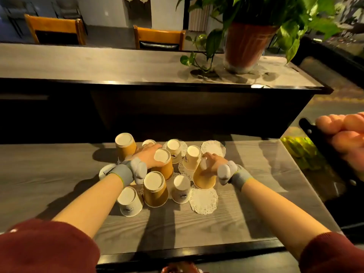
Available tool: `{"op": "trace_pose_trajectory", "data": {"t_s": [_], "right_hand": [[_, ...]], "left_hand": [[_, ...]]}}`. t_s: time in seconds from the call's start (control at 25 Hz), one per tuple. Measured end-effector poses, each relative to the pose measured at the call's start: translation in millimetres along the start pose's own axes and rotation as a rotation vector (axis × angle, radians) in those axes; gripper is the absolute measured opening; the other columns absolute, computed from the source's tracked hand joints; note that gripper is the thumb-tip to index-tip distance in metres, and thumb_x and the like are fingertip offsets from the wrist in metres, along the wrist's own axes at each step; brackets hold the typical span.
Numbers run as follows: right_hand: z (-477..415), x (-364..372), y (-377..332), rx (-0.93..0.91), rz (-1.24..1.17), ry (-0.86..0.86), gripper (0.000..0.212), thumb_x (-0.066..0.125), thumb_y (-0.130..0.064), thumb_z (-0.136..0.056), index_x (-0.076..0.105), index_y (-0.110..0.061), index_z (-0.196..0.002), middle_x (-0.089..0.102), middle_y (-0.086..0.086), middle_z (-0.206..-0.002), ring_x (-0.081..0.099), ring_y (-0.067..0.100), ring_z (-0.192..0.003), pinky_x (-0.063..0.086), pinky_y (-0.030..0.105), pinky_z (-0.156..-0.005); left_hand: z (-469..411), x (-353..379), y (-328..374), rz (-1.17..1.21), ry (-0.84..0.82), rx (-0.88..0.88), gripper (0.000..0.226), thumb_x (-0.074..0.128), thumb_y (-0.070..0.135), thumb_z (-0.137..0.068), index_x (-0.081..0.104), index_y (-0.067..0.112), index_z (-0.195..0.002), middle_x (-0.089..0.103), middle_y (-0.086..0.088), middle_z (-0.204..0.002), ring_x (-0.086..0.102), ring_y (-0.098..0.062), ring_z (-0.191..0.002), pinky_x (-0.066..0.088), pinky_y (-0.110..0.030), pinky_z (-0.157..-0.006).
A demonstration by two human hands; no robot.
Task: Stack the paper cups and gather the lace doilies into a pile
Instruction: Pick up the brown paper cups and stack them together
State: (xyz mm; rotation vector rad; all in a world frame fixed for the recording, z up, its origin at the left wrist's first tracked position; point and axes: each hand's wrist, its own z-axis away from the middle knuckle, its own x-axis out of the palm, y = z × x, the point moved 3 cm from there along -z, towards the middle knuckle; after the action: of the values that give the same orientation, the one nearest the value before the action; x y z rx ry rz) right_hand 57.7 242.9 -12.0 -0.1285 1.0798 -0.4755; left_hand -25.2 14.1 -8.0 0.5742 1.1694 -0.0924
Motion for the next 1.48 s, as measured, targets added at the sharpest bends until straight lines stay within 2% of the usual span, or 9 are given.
{"op": "trace_pose_trajectory", "data": {"t_s": [0.16,0.28,0.44,0.6,0.8,1.0,1.12,1.24,1.48], "right_hand": [[0.3,-8.2,-1.4,0.030,-0.011,0.019,0.069,0.068,-0.030,-0.081,0.031,-0.008,-0.135,0.054,0.019,-0.129,0.054,0.035,-0.115,0.045,0.042,-0.098],[-2.6,-18.5,2.8,0.066,-0.047,0.070,0.061,0.060,-0.025,-0.086,0.032,-0.006,-0.137,0.049,0.020,-0.135,0.049,0.037,-0.122,0.040,0.043,-0.101],[-3.7,-44.8,0.7,0.103,-0.130,0.196,0.044,0.056,-0.045,-0.080,0.039,-0.016,-0.108,0.058,0.013,-0.111,0.058,0.031,-0.095,0.046,0.038,-0.077],[-8.1,-70.2,-16.4,0.162,-0.142,0.418,0.062,0.047,-0.058,-0.077,0.046,-0.016,-0.123,0.059,0.014,-0.116,0.059,0.035,-0.102,0.042,0.037,-0.077],[-7.5,-85.2,-42.4,0.164,-0.203,0.537,0.066,0.043,-0.061,-0.075,0.046,-0.018,-0.126,0.059,0.014,-0.119,0.058,0.036,-0.104,0.038,0.036,-0.074],[-4.9,-81.1,-66.8,0.100,-0.242,0.498,0.060,0.043,-0.060,-0.076,0.050,-0.017,-0.117,0.060,0.011,-0.112,0.056,0.031,-0.092,0.038,0.034,-0.073],[-7.9,-79.1,-78.7,0.034,-0.218,0.448,0.059,0.040,-0.058,-0.082,0.049,-0.015,-0.120,0.057,0.010,-0.115,0.055,0.029,-0.094,0.039,0.034,-0.074],[-12.3,-75.6,-87.3,-0.002,-0.273,0.435,0.060,0.041,-0.059,-0.083,0.047,-0.013,-0.121,0.057,0.011,-0.113,0.055,0.029,-0.095,0.044,0.038,-0.080],[-35.8,-73.2,-114.3,-0.137,-0.388,0.378,0.064,0.044,-0.060,-0.084,0.045,-0.016,-0.130,0.058,0.009,-0.124,0.057,0.027,-0.105,0.039,0.032,-0.076]], "left_hand": [[-8.3,11.2,5.9,-0.159,-0.035,-0.039,0.073,0.064,0.038,-0.076,0.032,0.023,-0.140,0.044,-0.007,-0.140,0.043,-0.030,-0.130,0.039,-0.046,-0.104],[-7.7,12.4,9.6,-0.147,0.026,-0.055,0.064,0.062,0.036,-0.077,0.037,0.025,-0.134,0.047,-0.008,-0.135,0.046,-0.031,-0.124,0.043,-0.044,-0.100],[11.1,-28.8,18.5,0.114,0.258,-0.011,0.048,0.057,0.032,-0.078,0.045,0.027,-0.124,0.047,-0.010,-0.122,0.045,-0.032,-0.117,0.039,-0.045,-0.099],[41.4,-67.4,23.8,0.195,0.388,0.060,0.054,0.059,0.033,-0.080,0.043,0.026,-0.131,0.047,-0.010,-0.122,0.046,-0.030,-0.114,0.044,-0.046,-0.096],[87.7,-43.8,17.4,0.191,0.287,0.060,0.054,0.061,0.037,-0.077,0.043,0.031,-0.128,0.046,-0.003,-0.122,0.049,-0.026,-0.114,0.044,-0.043,-0.095],[94.9,3.6,7.2,0.013,0.104,0.002,0.063,0.060,0.039,-0.076,0.038,0.027,-0.134,0.045,-0.004,-0.131,0.048,-0.028,-0.121,0.038,-0.043,-0.099],[86.1,25.5,4.7,-0.155,-0.005,-0.015,0.062,0.059,0.025,-0.078,0.035,0.014,-0.135,0.044,-0.010,-0.134,0.049,-0.034,-0.121,0.038,-0.043,-0.103],[77.8,38.2,5.6,-0.286,-0.101,-0.016,0.069,0.052,0.015,-0.084,0.023,0.019,-0.146,0.043,-0.014,-0.141,0.051,-0.036,-0.122,0.041,-0.044,-0.104],[75.2,-1.1,-1.0,0.054,0.058,-0.030,0.078,0.066,0.025,-0.071,0.030,0.021,-0.140,0.047,-0.008,-0.128,0.054,-0.032,-0.112,0.049,-0.044,-0.092]]}}
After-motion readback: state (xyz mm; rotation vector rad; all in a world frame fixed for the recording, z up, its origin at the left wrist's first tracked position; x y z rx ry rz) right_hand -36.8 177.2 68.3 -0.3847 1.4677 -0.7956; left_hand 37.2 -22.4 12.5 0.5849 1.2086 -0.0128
